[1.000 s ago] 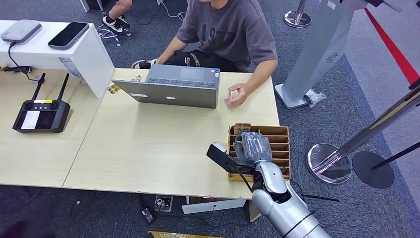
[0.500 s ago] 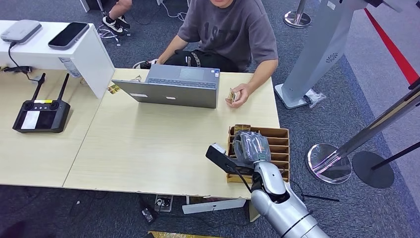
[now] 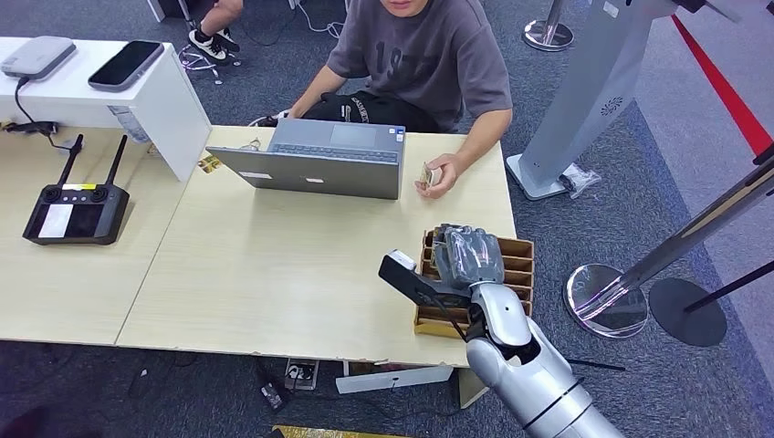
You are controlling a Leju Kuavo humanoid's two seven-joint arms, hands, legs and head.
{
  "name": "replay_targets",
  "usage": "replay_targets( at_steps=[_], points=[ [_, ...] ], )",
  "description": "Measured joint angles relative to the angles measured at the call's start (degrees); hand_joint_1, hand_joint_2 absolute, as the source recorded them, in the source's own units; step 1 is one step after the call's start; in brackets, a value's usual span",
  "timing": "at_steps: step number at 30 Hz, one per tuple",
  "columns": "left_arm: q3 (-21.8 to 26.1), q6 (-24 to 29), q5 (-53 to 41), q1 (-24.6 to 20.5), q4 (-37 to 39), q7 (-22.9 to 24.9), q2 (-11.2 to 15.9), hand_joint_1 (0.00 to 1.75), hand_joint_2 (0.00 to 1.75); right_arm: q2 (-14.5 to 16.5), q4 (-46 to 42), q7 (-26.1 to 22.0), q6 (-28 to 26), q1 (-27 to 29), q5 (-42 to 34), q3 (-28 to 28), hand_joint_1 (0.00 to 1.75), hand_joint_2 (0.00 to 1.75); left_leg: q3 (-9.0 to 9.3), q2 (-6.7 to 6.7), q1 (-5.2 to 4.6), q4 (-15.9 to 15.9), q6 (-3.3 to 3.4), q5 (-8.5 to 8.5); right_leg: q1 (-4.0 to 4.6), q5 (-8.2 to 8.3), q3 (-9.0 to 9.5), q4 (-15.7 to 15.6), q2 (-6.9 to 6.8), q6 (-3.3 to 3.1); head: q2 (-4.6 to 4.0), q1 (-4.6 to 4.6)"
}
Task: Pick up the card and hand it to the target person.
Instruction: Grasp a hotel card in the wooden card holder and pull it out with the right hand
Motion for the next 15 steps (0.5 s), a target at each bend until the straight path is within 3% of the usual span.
replay_targets(
  at_steps=[10, 15],
  points=[
    [0.02, 0.28, 0.09, 0.23, 0.01, -0.45, 0.25, 0.00, 0.00, -2.37, -7.69, 0.64, 0.97, -0.51, -2.59, -1.29, 1.58, 1.75, 0.00, 0.00, 0.00, 0.00, 0.00, 0.00, 0.00, 0.00, -0.01, 0.00, 0.00, 0.00, -0.01, 0.00],
    [0.02, 0.36, 0.07, 0.35, 0.01, -0.63, 0.33, 0.00, 0.00, -3.22, -11.08, -0.04, -1.63, -0.59, -5.34, -2.69, 1.58, 1.75, 0.00, 0.00, 0.00, 0.00, 0.00, 0.00, 0.00, 0.00, -0.01, 0.00, 0.01, 0.00, -0.01, 0.00]
  ],
)
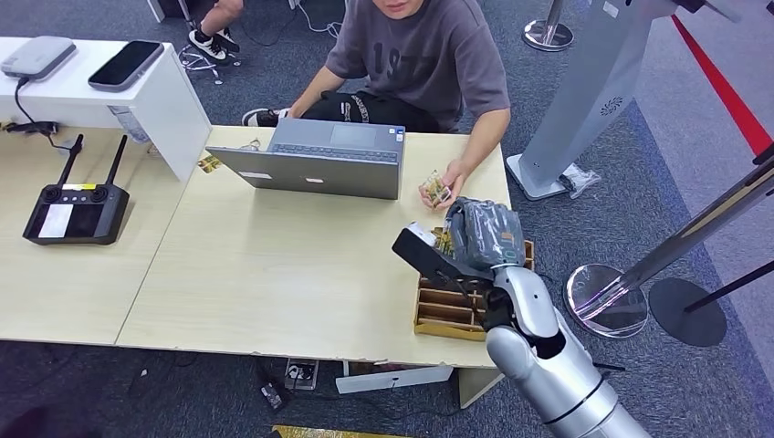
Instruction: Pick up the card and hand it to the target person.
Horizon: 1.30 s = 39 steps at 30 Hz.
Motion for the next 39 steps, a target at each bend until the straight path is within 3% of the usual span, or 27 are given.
replay_targets(
  at_steps=[6, 11, 19, 28, 32, 39],
  points=[
    [0.00, -0.38, -0.91, -0.07, -0.01, 0.35, 0.01, 0.00, 0.00, -0.58, -1.87, -1.30, -7.84, -1.49, 1.31, -2.49, 1.53, 1.75, 0.00, 0.00, 0.00, 0.01, 0.00, 0.00, 0.00, 0.00, 0.00, 0.00, 0.01, 0.00, 0.00, -0.01],
    [-0.02, -0.89, -2.02, -0.63, -0.03, 1.16, 0.01, 0.00, 0.00, -0.66, -1.24, -2.79, -11.08, -4.14, 0.89, -4.49, 1.50, 1.75, -0.01, 0.00, 0.00, 0.00, 0.00, 0.00, 0.00, 0.00, 0.00, 0.00, 0.01, 0.00, 0.00, -0.01],
    [-0.02, -1.75, -3.85, -2.21, -0.07, 2.15, -0.23, 0.00, 0.00, 0.37, 5.53, -6.91, -17.68, -8.59, -6.15, -6.76, 1.63, 1.75, -0.03, -0.01, 0.00, 0.00, 0.00, 0.00, 0.00, 0.01, 0.00, 0.02, -0.02, 0.00, 0.01, -0.01],
    [-0.02, -2.09, -5.13, -3.47, -0.09, 2.84, -1.13, 0.00, 0.00, 5.16, 19.07, -15.93, -30.00, -11.06, -14.18, -9.70, 1.55, 1.75, -0.04, -0.01, 0.00, 0.00, 0.00, 0.00, 0.00, 0.00, 0.00, 0.02, -0.01, 0.00, -0.01, -0.01],
    [-0.02, -2.29, -5.46, -3.82, -0.09, 3.21, -1.61, 0.00, 0.00, 8.03, 25.10, -19.32, -30.77, -11.43, -13.86, -10.76, 1.44, 1.75, -0.04, -0.01, 0.00, 0.00, 0.00, 0.00, 0.00, 0.00, 0.00, 0.03, -0.01, 0.00, 0.00, -0.01],
    [-0.04, -2.93, -5.97, -4.36, -0.09, 3.91, -2.17, 0.00, 0.00, 12.94, 33.22, -20.63, -30.83, -12.18, -13.14, -11.06, 1.44, 1.75, -0.04, -0.01, 0.01, 0.00, 0.00, 0.01, 0.01, 0.00, -0.01, 0.03, 0.00, 0.00, -0.01, -0.01]
  ],
)
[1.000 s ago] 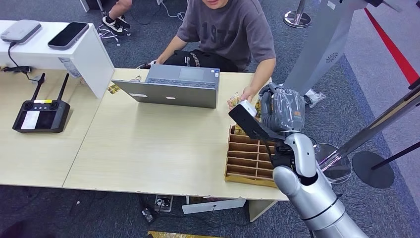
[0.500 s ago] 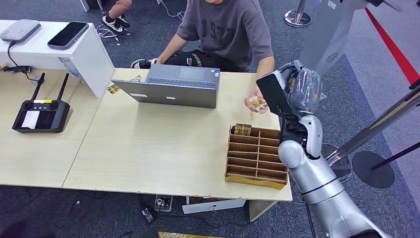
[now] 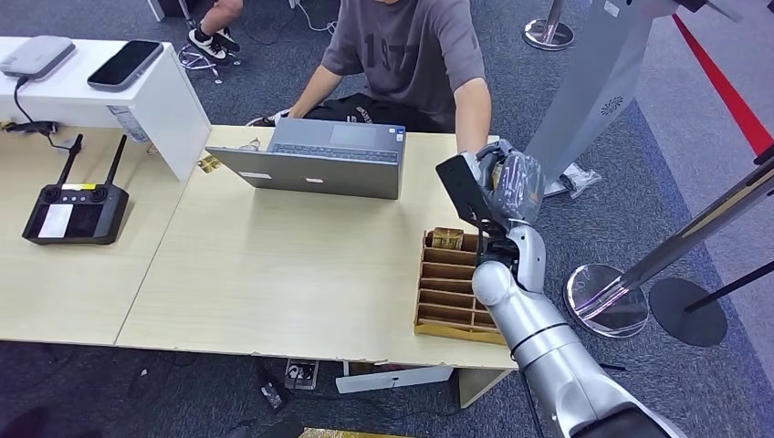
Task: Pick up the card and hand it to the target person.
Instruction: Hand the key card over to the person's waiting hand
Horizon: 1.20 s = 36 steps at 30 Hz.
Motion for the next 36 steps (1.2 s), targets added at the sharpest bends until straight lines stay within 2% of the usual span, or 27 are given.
replay_targets(
  at_steps=[6, 8, 9, 11, 13, 29, 32, 36],
  points=[
    [-0.01, -0.02, -0.19, -0.08, 0.00, 0.03, -0.24, 0.00, 0.00, 2.23, 4.05, 0.04, -0.06, -0.78, 0.60, 0.01, 1.33, 1.75, 0.01, 0.00, 0.00, 0.00, 0.00, 0.00, 0.00, 0.00, 0.00, 0.00, -0.01, 0.00, 0.01, 0.01],
    [-0.01, -0.03, -0.23, -0.07, 0.00, -0.04, -0.27, 0.00, 0.00, 2.38, 4.68, 0.16, -0.07, -0.78, 0.57, 0.00, 1.15, 1.75, 0.01, 0.00, -0.01, 0.00, 0.00, 0.00, -0.01, 0.00, 0.00, 0.00, 0.00, 0.00, 0.01, 0.01],
    [-0.01, -0.05, -0.27, -0.07, 0.00, -0.08, -0.27, 0.00, 0.00, 2.41, 4.93, 0.22, -0.07, -0.79, 0.53, -0.01, 1.01, 1.75, 0.01, 0.00, -0.01, 0.01, 0.00, 0.00, -0.01, 0.00, 0.00, 0.00, 0.00, 0.00, 0.01, 0.01],
    [-0.01, -0.11, -0.36, -0.07, 0.00, -0.14, -0.26, 0.00, 0.00, 2.43, 5.35, 0.39, -0.07, -0.79, 0.46, -0.02, 0.44, 1.75, 0.01, 0.00, -0.01, 0.01, 0.00, 0.00, -0.01, 0.00, 0.00, 0.00, 0.00, 0.00, 0.02, 0.01],
    [-0.01, -0.19, -0.44, -0.06, 0.00, -0.21, -0.25, 0.00, 0.00, 2.43, 5.70, 0.58, -0.07, -0.79, 0.52, -0.02, 0.00, 1.75, 0.02, 0.00, -0.01, 0.01, 0.00, 0.00, -0.01, 0.00, 0.00, -0.01, 0.00, 0.00, 0.01, 0.01],
    [-0.01, -0.52, -0.60, -0.02, 0.01, -0.65, -0.23, 0.00, 0.00, 2.29, 7.16, 2.76, -0.09, -0.66, 4.19, 0.01, 0.00, 1.75, 0.03, 0.01, 0.00, 0.01, 0.00, 0.00, 0.00, 0.00, 0.00, 0.00, 0.02, 0.00, 0.00, 0.01],
    [-0.01, -0.34, -0.33, 0.10, 0.02, -0.65, -0.23, 0.00, 0.00, 2.23, 5.74, 2.29, -0.14, 0.02, 4.57, -0.02, 0.00, 1.75, 0.04, 0.01, 0.00, 0.02, 0.00, 0.00, 0.00, 0.00, -0.01, 0.00, 0.03, 0.00, 0.01, 0.01],
    [0.01, 0.54, 0.58, 0.80, 0.03, -0.89, -0.21, 0.00, 0.00, 1.77, 0.75, 1.20, -0.17, 3.04, 1.32, -0.33, 0.00, 1.75, 0.06, 0.02, 0.00, 0.01, 0.00, -0.01, 0.00, 0.00, -0.01, -0.01, 0.04, 0.00, 0.00, 0.01]
  ],
)
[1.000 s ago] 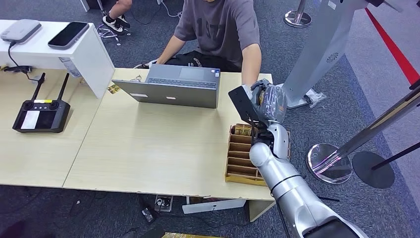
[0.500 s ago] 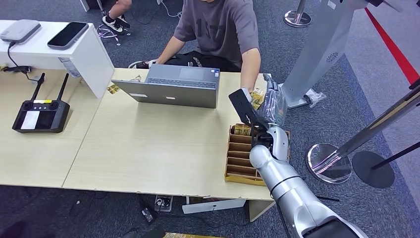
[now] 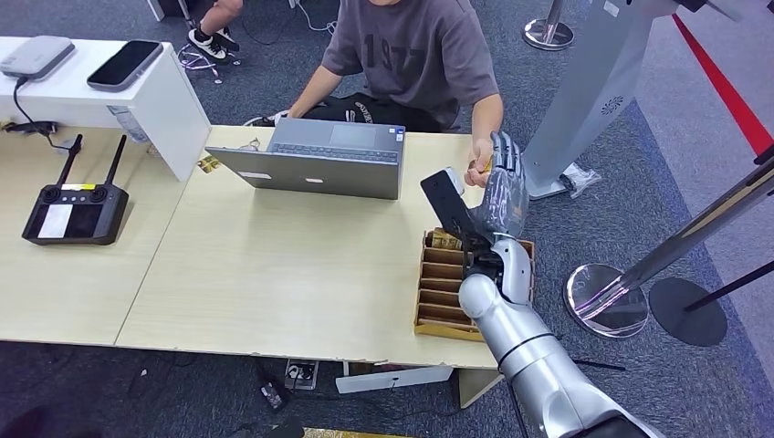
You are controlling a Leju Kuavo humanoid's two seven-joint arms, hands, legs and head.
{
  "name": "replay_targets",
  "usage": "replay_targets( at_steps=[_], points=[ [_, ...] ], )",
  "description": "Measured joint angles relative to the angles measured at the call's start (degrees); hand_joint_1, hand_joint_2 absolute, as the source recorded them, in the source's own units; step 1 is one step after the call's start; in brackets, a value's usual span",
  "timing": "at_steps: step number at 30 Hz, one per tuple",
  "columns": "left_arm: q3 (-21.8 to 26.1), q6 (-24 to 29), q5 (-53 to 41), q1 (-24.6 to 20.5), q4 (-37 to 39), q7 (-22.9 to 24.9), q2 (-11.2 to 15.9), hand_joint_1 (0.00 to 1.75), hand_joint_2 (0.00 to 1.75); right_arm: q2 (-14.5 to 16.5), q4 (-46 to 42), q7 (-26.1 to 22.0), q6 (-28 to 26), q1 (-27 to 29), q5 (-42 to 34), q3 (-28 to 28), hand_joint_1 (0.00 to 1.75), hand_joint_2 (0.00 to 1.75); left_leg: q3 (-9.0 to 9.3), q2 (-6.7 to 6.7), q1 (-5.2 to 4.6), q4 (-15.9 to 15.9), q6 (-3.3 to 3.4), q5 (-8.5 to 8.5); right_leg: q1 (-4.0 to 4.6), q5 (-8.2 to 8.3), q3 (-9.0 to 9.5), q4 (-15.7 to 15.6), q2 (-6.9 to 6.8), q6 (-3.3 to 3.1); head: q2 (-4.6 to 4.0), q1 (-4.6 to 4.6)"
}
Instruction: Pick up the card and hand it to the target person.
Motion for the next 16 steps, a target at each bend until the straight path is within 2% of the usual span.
replay_targets(
  at_steps=[10, 16],
  points=[
    [0.08, 2.03, 2.59, 2.90, 0.04, -1.77, 0.74, 0.00, 0.00, -5.17, -19.39, -1.86, 0.46, 12.76, -13.30, -1.27, 0.00, 1.75, 0.00, 0.07, -0.01, -0.01, 0.00, -0.01, -0.01, 0.00, -0.03, -0.03, 0.04, 0.00, 0.01, -0.01],
    [0.48, 3.08, 3.99, 4.41, 0.06, -3.19, 1.17, 0.00, 0.00, -8.05, -29.14, -3.04, 0.47, 19.98, -14.37, -1.69, 0.00, 1.75, -0.01, 0.18, 0.00, -0.02, 0.00, -0.01, 0.00, 0.00, -0.05, -0.03, 0.07, 0.00, 0.01, -0.01]
  ],
)
